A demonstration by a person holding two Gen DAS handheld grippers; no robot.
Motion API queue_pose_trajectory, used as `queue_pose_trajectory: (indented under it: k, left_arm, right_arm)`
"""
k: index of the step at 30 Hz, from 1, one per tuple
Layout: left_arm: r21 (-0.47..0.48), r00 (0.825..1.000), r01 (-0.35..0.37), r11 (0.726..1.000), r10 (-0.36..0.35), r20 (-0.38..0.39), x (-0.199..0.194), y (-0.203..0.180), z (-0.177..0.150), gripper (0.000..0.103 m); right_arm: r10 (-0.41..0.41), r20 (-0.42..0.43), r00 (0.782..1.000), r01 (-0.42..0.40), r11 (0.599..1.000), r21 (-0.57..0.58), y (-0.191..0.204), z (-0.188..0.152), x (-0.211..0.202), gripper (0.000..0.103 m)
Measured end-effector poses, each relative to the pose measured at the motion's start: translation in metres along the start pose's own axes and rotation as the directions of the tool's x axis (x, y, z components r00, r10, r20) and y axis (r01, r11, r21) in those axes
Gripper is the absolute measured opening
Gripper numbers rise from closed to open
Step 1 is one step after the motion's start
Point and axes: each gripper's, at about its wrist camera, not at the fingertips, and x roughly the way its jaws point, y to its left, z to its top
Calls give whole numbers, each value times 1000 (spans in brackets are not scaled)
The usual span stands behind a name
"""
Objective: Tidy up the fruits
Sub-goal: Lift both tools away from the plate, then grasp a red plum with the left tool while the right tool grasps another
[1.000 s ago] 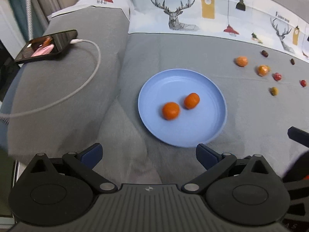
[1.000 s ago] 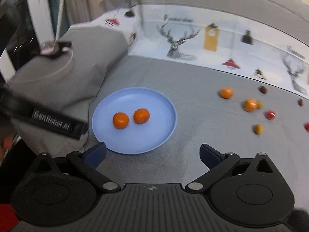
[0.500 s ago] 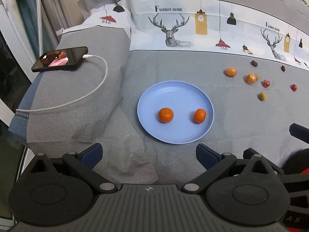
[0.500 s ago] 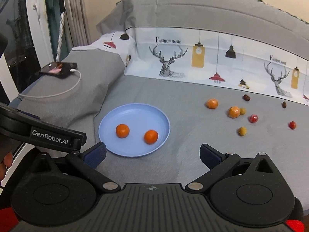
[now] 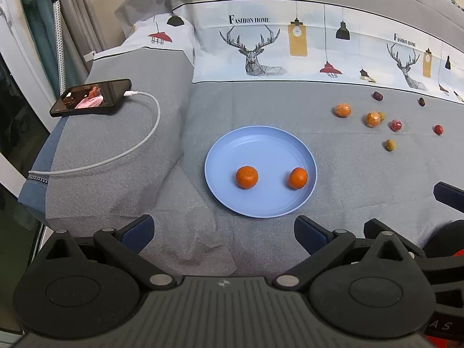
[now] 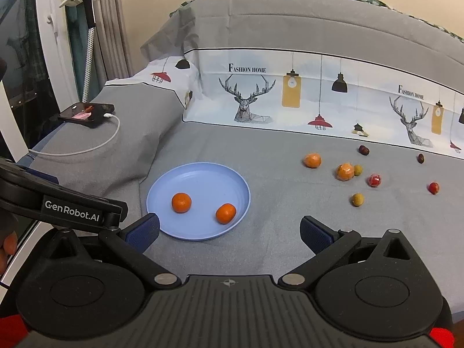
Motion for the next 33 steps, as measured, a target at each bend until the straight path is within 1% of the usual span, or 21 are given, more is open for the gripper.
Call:
queue_pose_trajectory:
  k: [9, 18, 25, 29, 33]
  left_arm:
    - [1, 1000, -1, 1000, 1, -8, 3, 0, 0, 103]
    - [7, 1000, -7, 1000, 7, -30, 11, 0, 0, 103]
    - [21, 998, -25, 999, 26, -64, 21, -4, 5, 103]
    - [34, 996, -22, 999, 25, -91, 30, -14, 14, 103]
    - [66, 995, -6, 998, 12, -100, 43, -35, 31, 103]
  right_arm:
    - [-1, -9, 1000, 1, 1000, 2, -1, 0, 2, 102]
    - [4, -37, 999, -3, 1000, 19, -2, -2, 10, 102]
    - [5, -49, 999, -3, 999, 46, -10, -2, 22, 102]
    - [-17, -45, 999, 21, 996, 89, -25, -4, 29, 102]
    - [-84, -36, 996, 88, 985, 150, -54, -5, 37, 102]
